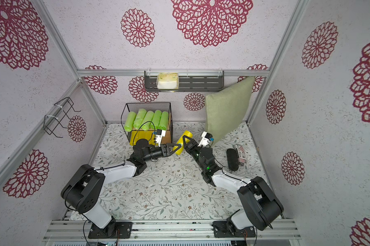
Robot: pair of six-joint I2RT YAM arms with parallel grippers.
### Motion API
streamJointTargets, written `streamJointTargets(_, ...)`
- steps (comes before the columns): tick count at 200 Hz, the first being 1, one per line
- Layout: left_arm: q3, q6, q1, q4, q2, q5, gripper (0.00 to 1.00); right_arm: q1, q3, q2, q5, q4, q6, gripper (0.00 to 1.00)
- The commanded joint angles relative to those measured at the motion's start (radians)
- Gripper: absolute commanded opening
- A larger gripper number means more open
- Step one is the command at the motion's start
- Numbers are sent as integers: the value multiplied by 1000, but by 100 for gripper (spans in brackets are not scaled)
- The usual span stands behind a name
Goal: Sort the rolls of trash bags by color and place them on the shelf
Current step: Pick up the roll of trash bags from the center of the board.
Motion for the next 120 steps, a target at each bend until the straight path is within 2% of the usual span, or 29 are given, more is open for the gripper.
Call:
streamJointTargets(1,17,23,-9,11,-1,11,49,3,11,-33,-5,86,6,43)
streamJointTargets(24,11,67,-8,-31,-21,-8,39,3,6,-32,5,82,2,49)
streamJointTargets(46,3,110,-3,-70,-45,-27,32,3,-4,-37,17,80,-7,64)
streamJointTargets(60,-3,143,6,-107,-61,-41,32,3,-12,-47,34,67,-25,76)
streamJointTargets(71,-8,173,17,-146,-75,-52,31,2,-22,-60,55,54,-46,82)
streamJointTargets(98,-33,273,55,-302,-126,-125,31,1,-48,-109,117,-3,-128,86)
streamJointTargets(120,-27,421,68,-521,-174,-259,31,1,-74,-149,166,-45,-182,87)
